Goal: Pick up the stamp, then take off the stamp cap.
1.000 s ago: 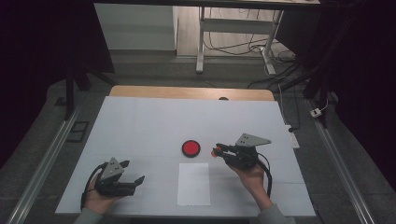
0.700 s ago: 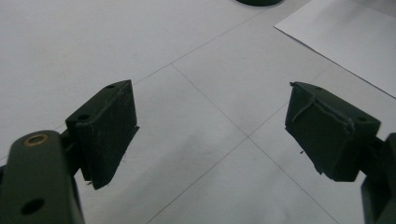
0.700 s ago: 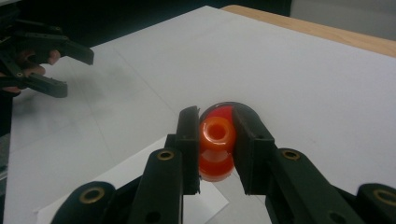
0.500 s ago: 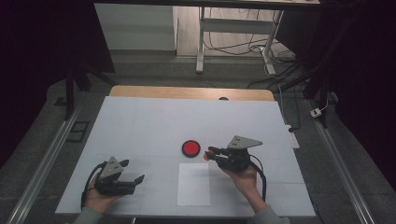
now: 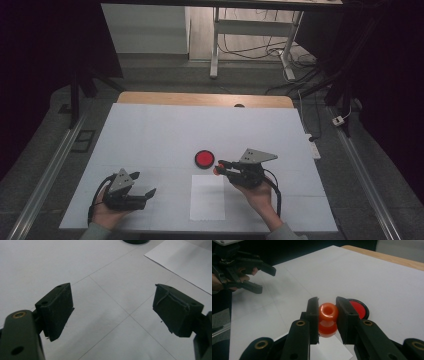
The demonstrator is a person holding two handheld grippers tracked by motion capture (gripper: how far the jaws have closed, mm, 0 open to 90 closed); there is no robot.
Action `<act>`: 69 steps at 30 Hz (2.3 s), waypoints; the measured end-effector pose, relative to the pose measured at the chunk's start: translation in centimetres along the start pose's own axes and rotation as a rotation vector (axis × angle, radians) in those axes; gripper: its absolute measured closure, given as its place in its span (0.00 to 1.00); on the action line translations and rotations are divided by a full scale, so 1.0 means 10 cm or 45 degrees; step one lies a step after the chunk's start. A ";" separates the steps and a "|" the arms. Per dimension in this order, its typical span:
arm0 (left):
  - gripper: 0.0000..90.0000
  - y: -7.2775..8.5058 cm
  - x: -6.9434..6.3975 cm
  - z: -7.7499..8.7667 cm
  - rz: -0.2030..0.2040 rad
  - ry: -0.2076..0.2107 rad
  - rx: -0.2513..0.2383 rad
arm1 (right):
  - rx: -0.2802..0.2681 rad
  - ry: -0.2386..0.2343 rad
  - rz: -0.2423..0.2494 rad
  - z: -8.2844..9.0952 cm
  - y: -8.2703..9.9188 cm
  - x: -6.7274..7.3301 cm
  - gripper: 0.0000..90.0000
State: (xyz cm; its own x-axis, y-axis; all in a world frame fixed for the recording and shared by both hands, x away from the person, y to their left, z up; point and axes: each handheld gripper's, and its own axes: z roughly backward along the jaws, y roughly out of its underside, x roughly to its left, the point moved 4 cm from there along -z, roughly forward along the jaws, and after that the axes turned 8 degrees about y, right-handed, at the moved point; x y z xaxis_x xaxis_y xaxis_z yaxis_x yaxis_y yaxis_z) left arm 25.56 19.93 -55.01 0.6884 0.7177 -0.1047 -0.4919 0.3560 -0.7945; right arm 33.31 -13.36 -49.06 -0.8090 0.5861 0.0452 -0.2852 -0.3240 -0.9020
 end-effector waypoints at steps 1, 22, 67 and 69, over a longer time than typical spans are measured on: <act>0.19 0.00 0.00 0.00 0.000 0.000 0.000 | 0.001 -0.004 0.002 -0.01 0.00 0.01 0.80; 0.19 0.00 0.00 0.00 -0.002 -0.007 0.001 | 0.011 -0.032 0.029 -0.04 -0.01 0.12 0.80; 0.19 -0.66 -0.44 -0.50 -0.180 0.176 -0.024 | 0.003 -0.038 0.030 -0.06 0.00 0.13 0.80; 0.19 -0.69 -0.47 -0.52 -0.186 0.186 -0.027 | 0.001 -0.038 0.031 -0.06 -0.01 0.13 0.80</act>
State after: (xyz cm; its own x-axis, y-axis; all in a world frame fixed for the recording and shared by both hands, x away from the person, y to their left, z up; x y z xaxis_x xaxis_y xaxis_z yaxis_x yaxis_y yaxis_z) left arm 28.50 11.00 -52.18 0.8226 0.5641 -0.0719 -0.3707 0.4361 -0.8200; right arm 32.55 -12.15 -49.18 -0.8307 0.5555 0.0363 -0.2658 -0.3386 -0.9026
